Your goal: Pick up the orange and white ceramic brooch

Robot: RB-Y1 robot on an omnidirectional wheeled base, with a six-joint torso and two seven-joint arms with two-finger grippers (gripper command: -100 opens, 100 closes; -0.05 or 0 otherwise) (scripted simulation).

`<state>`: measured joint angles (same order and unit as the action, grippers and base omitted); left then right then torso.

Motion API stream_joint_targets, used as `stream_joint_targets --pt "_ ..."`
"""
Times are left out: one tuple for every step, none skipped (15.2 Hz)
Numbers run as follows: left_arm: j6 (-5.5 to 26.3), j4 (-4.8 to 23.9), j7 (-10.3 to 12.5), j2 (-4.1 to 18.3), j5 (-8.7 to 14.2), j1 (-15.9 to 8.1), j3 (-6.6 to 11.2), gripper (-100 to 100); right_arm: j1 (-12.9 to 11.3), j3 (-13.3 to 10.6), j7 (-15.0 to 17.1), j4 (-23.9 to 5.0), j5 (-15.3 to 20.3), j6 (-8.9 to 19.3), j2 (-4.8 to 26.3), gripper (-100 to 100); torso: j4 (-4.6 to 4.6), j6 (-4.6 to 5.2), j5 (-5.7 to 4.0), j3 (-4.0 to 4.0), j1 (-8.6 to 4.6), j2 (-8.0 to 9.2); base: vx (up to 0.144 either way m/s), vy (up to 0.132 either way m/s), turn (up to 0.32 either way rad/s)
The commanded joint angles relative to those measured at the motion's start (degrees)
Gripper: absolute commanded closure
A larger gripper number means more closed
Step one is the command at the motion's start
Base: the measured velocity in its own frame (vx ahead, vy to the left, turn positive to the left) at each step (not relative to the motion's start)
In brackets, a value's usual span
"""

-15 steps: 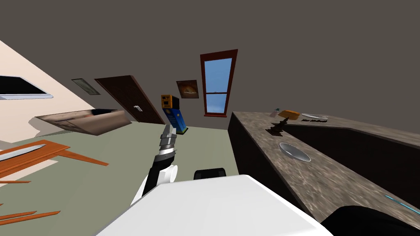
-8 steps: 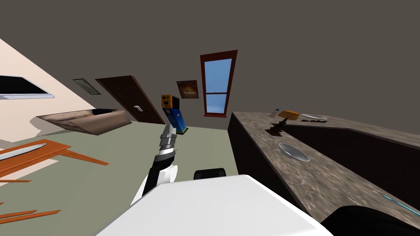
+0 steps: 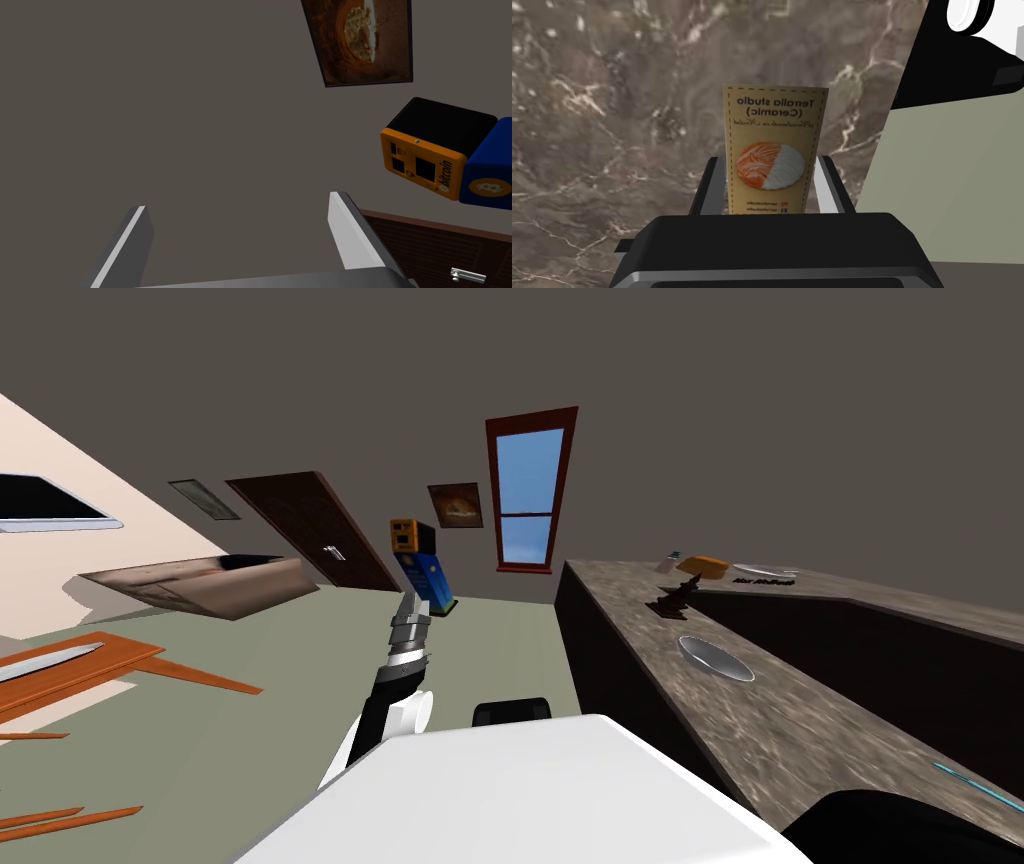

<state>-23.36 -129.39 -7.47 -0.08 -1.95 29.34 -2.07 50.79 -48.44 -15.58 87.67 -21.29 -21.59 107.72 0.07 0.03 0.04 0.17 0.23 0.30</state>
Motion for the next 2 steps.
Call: stream_joint_targets --pt "0.0 0.0 0.0 0.0 0.0 0.0 0.0 0 0.1 0.1 0.0 0.7 -0.9 -0.8 2.0 100 0.0 0.0 0.0 0.0 0.0 0.0 -0.04 0.022 -0.049" --pt "0.0 0.0 0.0 0.0 0.0 0.0 0.0 0 0.0 0.0 0.0 0.3 -0.2 -0.2 0.7 100 0.01 0.0 0.0 0.01 0.01 0.02 -0.024 0.015 -0.018"
